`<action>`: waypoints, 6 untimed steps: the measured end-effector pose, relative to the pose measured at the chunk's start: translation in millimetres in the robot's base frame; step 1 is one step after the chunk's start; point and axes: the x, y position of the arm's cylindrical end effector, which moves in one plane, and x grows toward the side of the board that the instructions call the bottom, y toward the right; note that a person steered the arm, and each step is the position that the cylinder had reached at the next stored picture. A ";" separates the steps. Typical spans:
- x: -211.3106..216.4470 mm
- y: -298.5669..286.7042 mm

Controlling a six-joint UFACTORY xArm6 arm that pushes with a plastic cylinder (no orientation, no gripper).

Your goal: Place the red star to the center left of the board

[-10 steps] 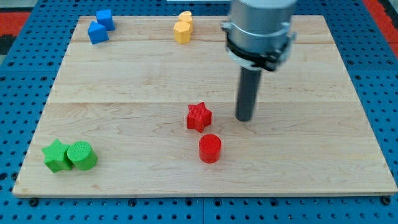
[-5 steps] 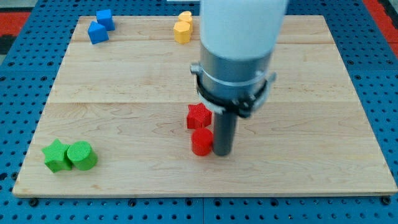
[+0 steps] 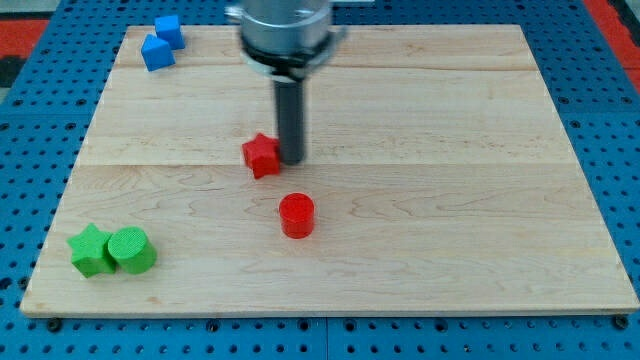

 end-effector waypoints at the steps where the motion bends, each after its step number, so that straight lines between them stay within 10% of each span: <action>1: -0.7 -106.2; 3: 48.6 -86.0; 6: -2.1 -91.3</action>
